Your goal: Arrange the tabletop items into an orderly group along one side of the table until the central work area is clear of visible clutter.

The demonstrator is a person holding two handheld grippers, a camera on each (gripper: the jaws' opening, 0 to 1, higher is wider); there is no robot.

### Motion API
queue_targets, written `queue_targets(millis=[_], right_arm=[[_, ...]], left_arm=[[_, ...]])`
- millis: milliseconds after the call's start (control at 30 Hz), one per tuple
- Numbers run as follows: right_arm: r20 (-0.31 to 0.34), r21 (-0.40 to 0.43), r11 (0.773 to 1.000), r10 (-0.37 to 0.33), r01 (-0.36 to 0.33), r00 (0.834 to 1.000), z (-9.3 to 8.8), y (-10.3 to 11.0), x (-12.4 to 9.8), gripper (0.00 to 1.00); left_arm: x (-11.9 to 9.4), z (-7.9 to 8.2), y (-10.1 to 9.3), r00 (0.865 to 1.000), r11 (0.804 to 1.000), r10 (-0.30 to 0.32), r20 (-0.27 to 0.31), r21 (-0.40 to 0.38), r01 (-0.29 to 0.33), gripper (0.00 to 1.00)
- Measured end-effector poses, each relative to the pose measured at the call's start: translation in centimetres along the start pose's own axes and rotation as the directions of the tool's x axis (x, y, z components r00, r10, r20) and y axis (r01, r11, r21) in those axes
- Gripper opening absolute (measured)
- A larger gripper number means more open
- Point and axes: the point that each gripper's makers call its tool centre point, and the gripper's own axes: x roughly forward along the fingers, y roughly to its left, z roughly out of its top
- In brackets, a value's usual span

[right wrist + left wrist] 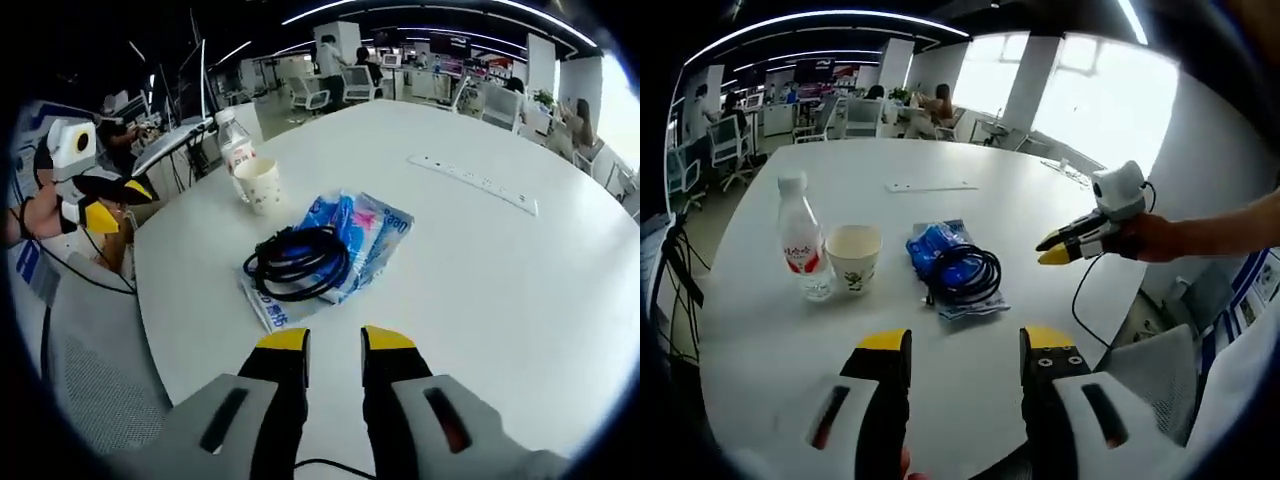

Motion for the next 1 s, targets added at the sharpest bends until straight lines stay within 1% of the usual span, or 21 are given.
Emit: queue_targets(millis=[100,233,433,600,767,900,1000], right_arm=[[0.035,0.066,0.998,-0.010,0.008,0.999,-0.3,0.1,-0.2,0.18],[0.045,0.108,0.994,-0.028,0.023,0.999,-1.2,-0.1,-0.6,0.18],[0.044,0.136,0.990,-0.036,0.029,0.998,-2.4,-0.3,-1.1,0.18],[0.037,0.144,0.989,-0.041,0.035,0.998,-3.0,-0.5,-1.4,0.19],[0.038,0.144,0.989,-0.033,0.027,0.999,-2.6,-0.3,-1.3,0.19],[0.031,0.131,0.991,-0.010,0.005,0.999,-1.9,0.1,-0.7,0.22],[0.041,0.133,0.991,0.006,-0.011,0.999,-1.1,0.4,-0.2,0.23]], left_arm=[[0.0,-0.1,-0.1,1.000,1.000,0.000,0.002,-0.009,0.000,0.43],[0.0,-0.1,-0.2,1.000,1.000,-0.002,-0.003,-0.001,0.002,0.43],[0.0,-0.2,-0.4,1.000,1.000,-0.002,-0.010,0.006,0.002,0.43],[0.2,-0.4,-0.9,1.000,1.000,-0.007,-0.012,0.007,0.007,0.43],[0.1,-0.5,-1.3,1.000,1.000,-0.013,-0.013,0.010,0.014,0.43],[0.0,-0.6,-1.3,1.000,1.000,-0.014,-0.015,0.013,0.014,0.43],[-0.2,-0.6,-1.2,1.000,1.000,-0.013,-0.014,0.015,0.014,0.43]])
